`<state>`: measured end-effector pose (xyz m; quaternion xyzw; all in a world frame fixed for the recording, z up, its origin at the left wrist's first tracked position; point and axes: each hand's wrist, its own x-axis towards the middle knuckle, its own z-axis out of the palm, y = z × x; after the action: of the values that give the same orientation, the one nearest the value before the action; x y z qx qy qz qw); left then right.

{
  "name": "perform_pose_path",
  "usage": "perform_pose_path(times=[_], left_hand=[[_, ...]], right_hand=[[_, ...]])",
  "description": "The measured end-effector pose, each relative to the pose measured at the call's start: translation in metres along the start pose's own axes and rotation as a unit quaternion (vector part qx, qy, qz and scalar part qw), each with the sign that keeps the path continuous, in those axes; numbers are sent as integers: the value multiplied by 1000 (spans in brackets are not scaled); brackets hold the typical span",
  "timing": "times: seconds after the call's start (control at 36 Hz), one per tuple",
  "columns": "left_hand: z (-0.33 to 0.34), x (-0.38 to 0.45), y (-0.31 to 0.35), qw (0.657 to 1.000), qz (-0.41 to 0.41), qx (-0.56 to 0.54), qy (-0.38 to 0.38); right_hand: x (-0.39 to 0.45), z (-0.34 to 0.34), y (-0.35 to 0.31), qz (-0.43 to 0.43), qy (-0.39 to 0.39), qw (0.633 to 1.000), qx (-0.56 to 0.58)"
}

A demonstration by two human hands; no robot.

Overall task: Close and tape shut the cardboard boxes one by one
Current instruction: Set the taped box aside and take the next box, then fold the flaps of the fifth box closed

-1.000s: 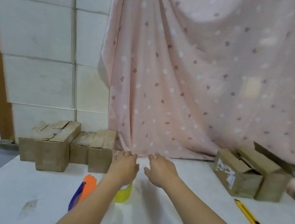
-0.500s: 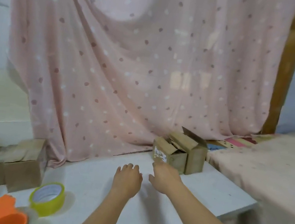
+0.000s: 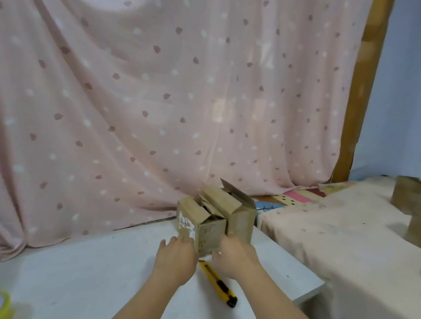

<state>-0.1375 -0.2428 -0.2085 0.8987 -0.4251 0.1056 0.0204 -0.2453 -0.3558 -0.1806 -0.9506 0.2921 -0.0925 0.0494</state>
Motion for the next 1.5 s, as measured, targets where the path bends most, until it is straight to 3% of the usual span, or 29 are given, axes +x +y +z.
perform_pose_path(times=[0.14, 0.25, 0.44, 0.56, 0.89, 1.14, 1.36, 1.5], left_hand=[[4, 20, 10, 999, -11, -28, -13], [9, 35, 14, 992, -46, -117, -26], [20, 67, 12, 923, -144, -354, -41], [13, 74, 16, 866, -159, -473, -40], [11, 75, 7, 811, -123, -570, -33], [23, 86, -1, 751, -143, -640, -75], [-10, 49, -29, 747, -113, -655, 5], [-29, 8, -68, 762, -112, -638, 4]], right_hand=[[23, 5, 12, 37, -19, 993, 112], [39, 12, 14, 90, -18, 950, 297], [57, 21, 14, 146, 13, 886, 441], [66, 30, 14, 162, 7, 871, 463], [81, 41, 8, 246, 54, 830, 498], [83, 36, -1, 212, 45, 826, 521], [69, 19, -26, 153, 60, 833, 529], [51, 16, -52, 112, 78, 838, 529]])
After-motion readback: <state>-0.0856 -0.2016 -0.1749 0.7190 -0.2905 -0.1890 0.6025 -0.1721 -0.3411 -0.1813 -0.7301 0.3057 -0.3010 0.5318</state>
